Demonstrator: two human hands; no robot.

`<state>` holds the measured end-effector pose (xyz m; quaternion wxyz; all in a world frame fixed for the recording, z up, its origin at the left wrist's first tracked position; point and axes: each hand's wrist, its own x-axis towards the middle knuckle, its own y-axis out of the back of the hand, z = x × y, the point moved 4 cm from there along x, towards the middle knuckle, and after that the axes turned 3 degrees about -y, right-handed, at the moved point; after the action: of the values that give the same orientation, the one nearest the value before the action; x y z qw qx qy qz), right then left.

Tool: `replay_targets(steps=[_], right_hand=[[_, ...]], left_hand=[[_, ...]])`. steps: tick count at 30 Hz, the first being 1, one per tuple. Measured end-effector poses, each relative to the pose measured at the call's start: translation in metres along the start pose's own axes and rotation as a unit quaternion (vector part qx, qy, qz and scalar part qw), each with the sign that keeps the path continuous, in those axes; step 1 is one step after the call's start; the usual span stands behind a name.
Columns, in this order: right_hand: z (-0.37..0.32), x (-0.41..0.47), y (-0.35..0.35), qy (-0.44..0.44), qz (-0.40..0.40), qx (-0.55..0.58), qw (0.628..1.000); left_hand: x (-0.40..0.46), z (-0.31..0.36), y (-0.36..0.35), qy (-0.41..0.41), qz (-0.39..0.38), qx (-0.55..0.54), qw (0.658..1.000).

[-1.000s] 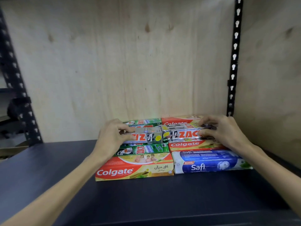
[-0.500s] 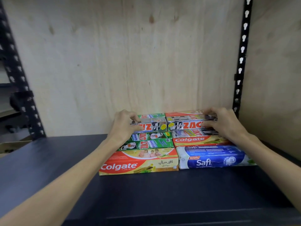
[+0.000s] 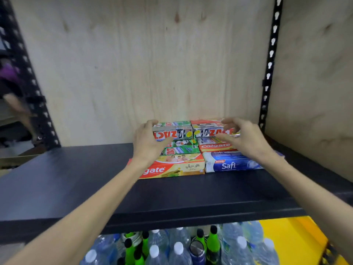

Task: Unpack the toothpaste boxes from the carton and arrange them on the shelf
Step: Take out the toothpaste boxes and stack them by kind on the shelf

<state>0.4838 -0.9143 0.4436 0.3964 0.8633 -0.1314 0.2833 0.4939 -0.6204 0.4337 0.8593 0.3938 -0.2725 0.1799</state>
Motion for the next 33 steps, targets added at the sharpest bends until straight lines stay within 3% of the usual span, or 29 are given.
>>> replay_targets(steps=[10, 16, 18, 23, 28, 33], right_hand=[[-0.093, -0.15, -0.012, 0.053, 0.055, 0.115, 0.99], [-0.115, -0.281, -0.062, 0.058, 0.08, 0.165, 0.981], [-0.102, -0.322, -0.096, 0.035, 0.05, 0.16, 0.985], [-0.043, -0.413, -0.193, -0.047, -0.091, 0.1, 0.99], [0.001, -0.488, -0.256, -0.098, -0.206, 0.037, 0.973], [0.033, -0.552, -0.299, -0.119, -0.318, -0.003, 0.941]], left_hand=[[-0.16, 0.043, 0.057, -0.08, 0.047, -0.065, 0.994], [-0.302, 0.006, 0.067, -0.081, 0.119, -0.067, 0.987], [-0.342, -0.022, 0.056, -0.059, 0.087, -0.063, 0.992], [-0.429, -0.114, 0.01, 0.041, -0.08, 0.023, 0.996], [-0.498, -0.189, -0.022, 0.135, -0.204, 0.141, 0.959], [-0.548, -0.237, -0.046, 0.183, -0.318, 0.16, 0.916]])
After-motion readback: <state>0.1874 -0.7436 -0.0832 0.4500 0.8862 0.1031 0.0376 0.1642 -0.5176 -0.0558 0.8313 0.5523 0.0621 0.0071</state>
